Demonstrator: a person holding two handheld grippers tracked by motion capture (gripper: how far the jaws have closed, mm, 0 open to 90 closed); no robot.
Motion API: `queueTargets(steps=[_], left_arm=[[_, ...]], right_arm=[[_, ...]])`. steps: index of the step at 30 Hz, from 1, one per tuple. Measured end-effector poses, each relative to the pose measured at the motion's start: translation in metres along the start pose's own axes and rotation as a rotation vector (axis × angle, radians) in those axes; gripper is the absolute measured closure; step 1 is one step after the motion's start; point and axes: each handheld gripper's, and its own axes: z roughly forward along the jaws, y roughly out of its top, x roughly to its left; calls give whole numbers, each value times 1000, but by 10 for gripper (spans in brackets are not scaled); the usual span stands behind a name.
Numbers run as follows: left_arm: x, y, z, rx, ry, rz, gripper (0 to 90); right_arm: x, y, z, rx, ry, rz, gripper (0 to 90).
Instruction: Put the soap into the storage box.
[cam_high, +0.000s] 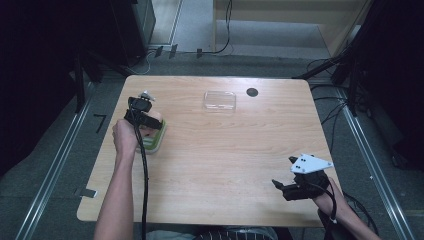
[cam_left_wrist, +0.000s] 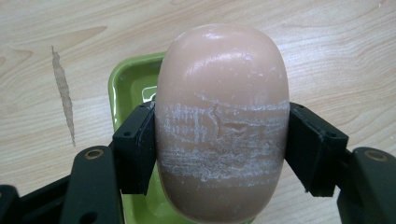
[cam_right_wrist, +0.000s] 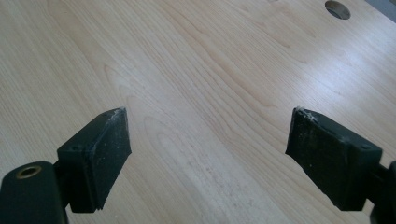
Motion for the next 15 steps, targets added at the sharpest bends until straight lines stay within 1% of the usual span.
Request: queueTargets(steps=[6, 9, 15], left_arm=[[1, 3, 2, -19, -1, -10, 341], [2, 3, 5, -18, 0, -15, 341], [7, 1, 10, -19, 1, -42, 341]], right_arm=[[0, 0, 0, -2, -1, -2, 136], [0, 0, 0, -1, -1, -1, 136], [0, 0, 0, 0, 0, 2, 137]])
